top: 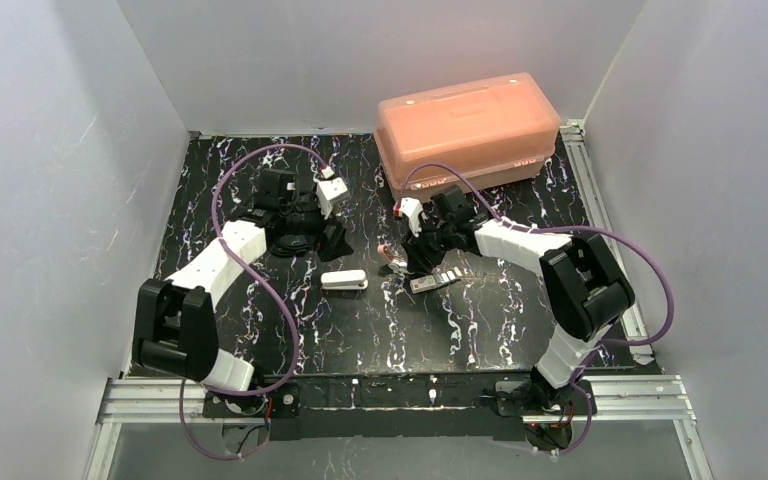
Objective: Load the staples into the stapler
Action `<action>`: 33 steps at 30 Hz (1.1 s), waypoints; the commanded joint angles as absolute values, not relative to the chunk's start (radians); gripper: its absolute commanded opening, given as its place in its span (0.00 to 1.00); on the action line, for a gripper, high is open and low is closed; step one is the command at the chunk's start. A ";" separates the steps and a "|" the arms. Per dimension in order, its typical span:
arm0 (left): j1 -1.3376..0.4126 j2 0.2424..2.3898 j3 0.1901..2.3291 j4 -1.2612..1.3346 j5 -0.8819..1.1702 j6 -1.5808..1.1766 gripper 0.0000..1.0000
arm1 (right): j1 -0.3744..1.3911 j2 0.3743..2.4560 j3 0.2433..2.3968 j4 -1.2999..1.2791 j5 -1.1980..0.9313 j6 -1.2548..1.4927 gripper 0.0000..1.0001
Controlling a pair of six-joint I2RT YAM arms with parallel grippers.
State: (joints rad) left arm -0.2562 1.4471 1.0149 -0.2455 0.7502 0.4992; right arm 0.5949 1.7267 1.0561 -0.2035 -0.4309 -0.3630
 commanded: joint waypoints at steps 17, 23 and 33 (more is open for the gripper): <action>-0.333 1.530 0.978 -0.461 0.852 1.018 0.80 | 0.545 1.615 0.977 -0.045 -0.550 -0.279 0.52; -0.437 1.532 0.891 -0.342 0.682 1.013 0.75 | 0.532 1.588 0.972 -0.055 -0.554 -0.278 0.52; -0.464 1.568 0.904 -0.292 0.605 0.966 0.51 | 0.523 1.580 0.939 -0.053 -0.582 -0.277 0.51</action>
State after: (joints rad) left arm -0.4541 1.5620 0.8871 -0.3065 0.6353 0.9775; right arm 0.5293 1.6032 0.9508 -0.0792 -0.5415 -0.2867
